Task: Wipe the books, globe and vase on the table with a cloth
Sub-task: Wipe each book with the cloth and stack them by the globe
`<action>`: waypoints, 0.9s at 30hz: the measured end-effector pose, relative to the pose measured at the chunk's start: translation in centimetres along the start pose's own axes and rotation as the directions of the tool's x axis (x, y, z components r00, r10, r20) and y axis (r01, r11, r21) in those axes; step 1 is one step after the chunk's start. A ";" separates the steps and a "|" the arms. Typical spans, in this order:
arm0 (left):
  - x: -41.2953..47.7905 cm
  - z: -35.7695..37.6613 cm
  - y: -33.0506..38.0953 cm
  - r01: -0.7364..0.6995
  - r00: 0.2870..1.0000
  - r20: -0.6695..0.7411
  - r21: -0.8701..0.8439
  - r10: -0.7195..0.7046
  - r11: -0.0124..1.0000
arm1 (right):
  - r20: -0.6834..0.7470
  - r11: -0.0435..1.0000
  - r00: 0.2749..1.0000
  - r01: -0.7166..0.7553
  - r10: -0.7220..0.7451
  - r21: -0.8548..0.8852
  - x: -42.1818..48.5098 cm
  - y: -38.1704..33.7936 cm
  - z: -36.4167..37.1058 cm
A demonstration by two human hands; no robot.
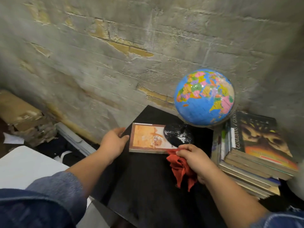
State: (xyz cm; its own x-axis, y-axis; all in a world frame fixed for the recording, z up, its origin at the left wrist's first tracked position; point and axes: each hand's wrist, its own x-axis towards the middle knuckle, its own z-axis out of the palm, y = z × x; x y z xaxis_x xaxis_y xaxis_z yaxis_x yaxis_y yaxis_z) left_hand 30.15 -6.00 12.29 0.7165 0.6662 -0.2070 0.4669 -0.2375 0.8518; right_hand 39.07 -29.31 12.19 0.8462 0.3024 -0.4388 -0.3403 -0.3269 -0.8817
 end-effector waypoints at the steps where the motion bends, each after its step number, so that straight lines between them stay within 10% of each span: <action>1: 0.6 0.0 0.2 -0.038 0.999 0.021 0.045 0.037 0.998 | 0.012 1.000 1.000 -0.011 0.011 0.009 0.1 0.1 0.2; 7: 4.1 0.8 2.0 0.023 0.989 0.116 0.486 -0.091 0.873 | -0.100 0.988 0.986 0.123 -0.132 -0.092 2.4 -0.1 0.4; 11: 5.0 2.0 1.9 0.060 0.977 0.148 0.511 -0.156 0.858 | -0.055 0.967 0.985 0.146 -0.161 -0.210 3.9 -2.1 -0.2; 17: 7.0 3.2 2.6 -0.277 0.954 0.260 0.578 0.149 0.768 | 0.017 0.987 0.996 0.088 -0.087 -0.134 5.6 -3.4 -0.3; 27: 10.1 2.6 4.0 -0.285 0.898 0.435 0.683 -0.061 0.673 | 0.068 0.937 0.993 0.115 -0.098 -0.331 6.6 -4.4 -1.3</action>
State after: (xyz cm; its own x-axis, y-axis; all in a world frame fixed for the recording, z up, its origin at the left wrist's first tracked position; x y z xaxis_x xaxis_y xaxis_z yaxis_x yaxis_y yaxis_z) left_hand 40.61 -2.08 12.34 0.8406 0.3051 -0.4476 0.4637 -0.8324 0.3036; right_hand 46.72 -27.06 13.35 0.8455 0.3931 -0.3613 -0.0860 -0.5676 -0.8188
